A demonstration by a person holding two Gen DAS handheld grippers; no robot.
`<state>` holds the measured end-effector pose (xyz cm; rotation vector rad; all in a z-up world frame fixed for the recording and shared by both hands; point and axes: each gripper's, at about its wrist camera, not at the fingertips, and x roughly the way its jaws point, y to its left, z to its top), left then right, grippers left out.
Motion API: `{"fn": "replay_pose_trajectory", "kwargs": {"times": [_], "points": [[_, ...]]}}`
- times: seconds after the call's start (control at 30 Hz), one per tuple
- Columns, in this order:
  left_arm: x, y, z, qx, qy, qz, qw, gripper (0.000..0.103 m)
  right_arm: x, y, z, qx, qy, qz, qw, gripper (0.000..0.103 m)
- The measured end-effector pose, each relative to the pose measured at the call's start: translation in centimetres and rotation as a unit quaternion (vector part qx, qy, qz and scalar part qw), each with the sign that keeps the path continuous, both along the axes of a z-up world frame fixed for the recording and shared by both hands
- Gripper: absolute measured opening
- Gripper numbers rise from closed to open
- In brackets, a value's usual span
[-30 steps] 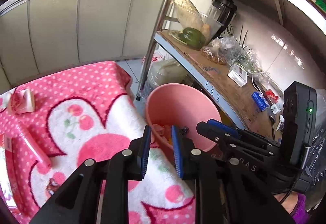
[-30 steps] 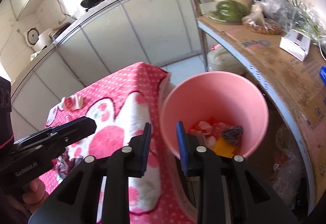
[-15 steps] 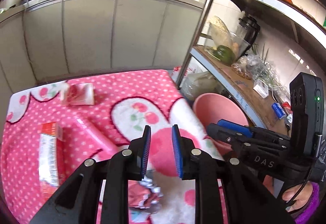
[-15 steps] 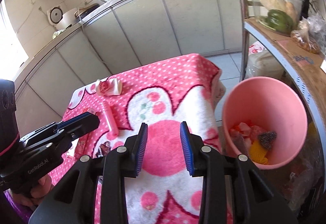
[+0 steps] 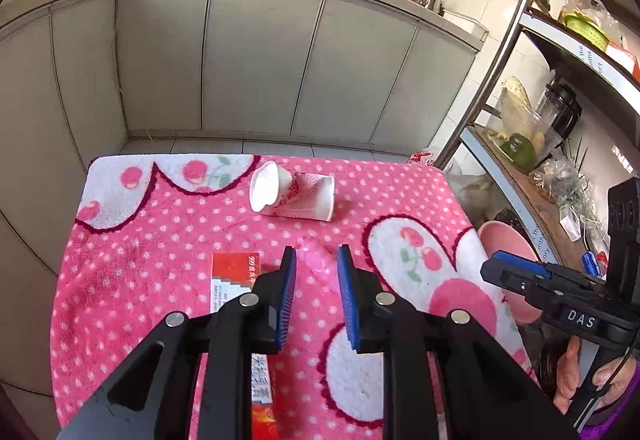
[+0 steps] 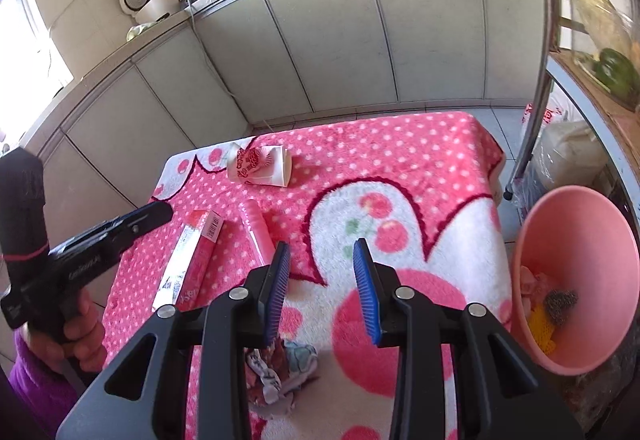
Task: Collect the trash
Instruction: 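Move both open tools back over the trash on the table, then grasp the white paper cup with the left tool while the right tool grasps the crumpled foil wrapper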
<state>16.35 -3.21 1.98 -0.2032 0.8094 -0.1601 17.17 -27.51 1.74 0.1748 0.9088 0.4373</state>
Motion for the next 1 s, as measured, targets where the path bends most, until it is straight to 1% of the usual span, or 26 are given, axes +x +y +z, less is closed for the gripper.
{"fn": "replay_pose_trajectory", "kwargs": {"times": [0.13, 0.23, 0.43, 0.57, 0.7, 0.8, 0.87, 1.0], "points": [[2.8, 1.3, -1.1, -0.003, 0.016, 0.007, 0.9998, 0.020, 0.7, 0.6, -0.1, 0.004, 0.002, 0.006, 1.000, 0.034], [4.9, 1.6, -2.0, -0.006, 0.029, 0.001, 0.9996, 0.020, 0.8, 0.8, -0.5, 0.009, 0.013, 0.008, 1.000, 0.034], [7.9, 0.7, -2.8, 0.015, 0.031, -0.011, 0.9994, 0.020, 1.3, 0.4, -1.1, 0.010, 0.024, 0.003, 1.000, 0.034], [9.5, 0.2, -4.0, 0.036, 0.043, -0.010, 0.9984, 0.020, 1.7, 0.2, -1.6, 0.014, 0.031, -0.004, 0.999, 0.034], [10.3, 0.0, -4.7, 0.047, 0.042, -0.007, 0.9980, 0.020, 1.8, 0.0, -2.2, 0.017, 0.040, -0.005, 0.999, 0.034], [10.3, -0.3, -4.8, 0.061, 0.028, -0.004, 0.9978, 0.020, 1.7, -0.1, -2.3, 0.018, 0.045, -0.004, 0.999, 0.034], [10.4, -0.3, -5.0, 0.066, 0.027, -0.004, 0.9975, 0.013, 1.5, -0.2, -2.2, 0.021, 0.046, -0.004, 0.999, 0.034], [10.1, 0.2, -5.0, 0.059, 0.025, 0.005, 0.9979, 0.009, 0.7, -0.4, -1.8, 0.025, 0.045, -0.004, 0.999, 0.034]]}}
